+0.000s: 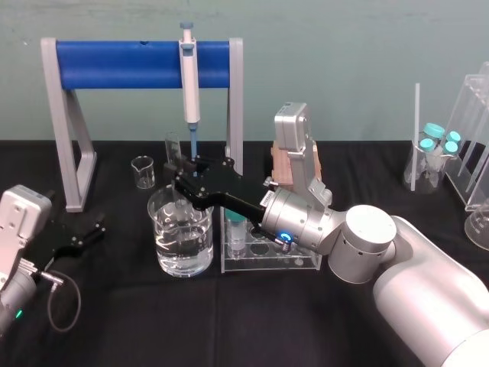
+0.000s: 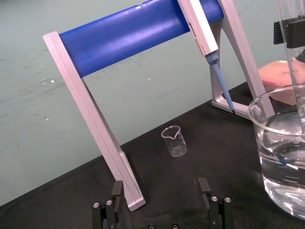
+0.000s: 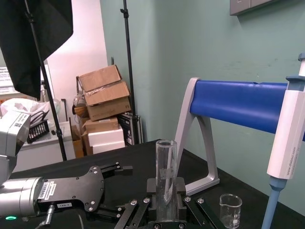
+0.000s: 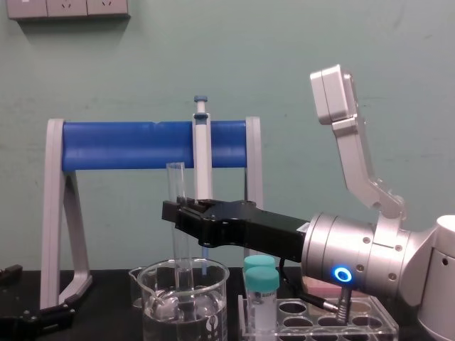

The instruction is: Hold the test tube with one hand and immerse one end into the beaker, then return it to the test tube rack.

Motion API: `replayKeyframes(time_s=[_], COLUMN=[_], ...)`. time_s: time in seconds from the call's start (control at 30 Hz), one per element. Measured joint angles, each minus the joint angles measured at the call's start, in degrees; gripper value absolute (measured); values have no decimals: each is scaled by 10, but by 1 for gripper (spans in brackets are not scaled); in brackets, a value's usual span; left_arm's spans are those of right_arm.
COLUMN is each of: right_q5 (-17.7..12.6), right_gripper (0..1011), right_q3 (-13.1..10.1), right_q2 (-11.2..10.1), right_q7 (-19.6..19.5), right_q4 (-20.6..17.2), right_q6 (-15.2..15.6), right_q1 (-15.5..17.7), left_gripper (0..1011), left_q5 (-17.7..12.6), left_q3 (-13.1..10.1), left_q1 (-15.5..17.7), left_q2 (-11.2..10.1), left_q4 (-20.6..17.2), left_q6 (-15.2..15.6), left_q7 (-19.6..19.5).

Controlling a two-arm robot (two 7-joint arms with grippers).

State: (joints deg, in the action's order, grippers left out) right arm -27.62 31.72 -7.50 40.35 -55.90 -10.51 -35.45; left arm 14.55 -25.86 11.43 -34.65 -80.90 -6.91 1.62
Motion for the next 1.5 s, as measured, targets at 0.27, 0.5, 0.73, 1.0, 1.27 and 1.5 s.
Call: replayKeyframes(time_s=[0.27,0.5,0.73,1.0,1.27,1.5], right_q5=[0,0,0,0,-1,-1], right_gripper=[228,228,228,228,228,228], right_q3=[0,-1,-2,-3,-3,-3], right_q2=[-1,0,-1,-2,-4,-5], right_q7=[-1,-1,-1,-2,-2,-2], right_q4=[-3,-3,-3,-4,-9,-13], right_q6=[2,2,1,-1,-1,-1], right_q1=[1,2,1,1,3,6], left_gripper=[1000,1000,1000,1000,1000,1000], left_q5=[0,0,0,0,0,0], left_q3=[0,0,0,0,0,0], left_q1=[0,0,0,0,0,0], left_q2=[0,0,0,0,0,0], left_q4=[0,0,0,0,0,0], left_q6=[0,0,0,0,0,0], left_q7=[0,0,0,0,0,0])
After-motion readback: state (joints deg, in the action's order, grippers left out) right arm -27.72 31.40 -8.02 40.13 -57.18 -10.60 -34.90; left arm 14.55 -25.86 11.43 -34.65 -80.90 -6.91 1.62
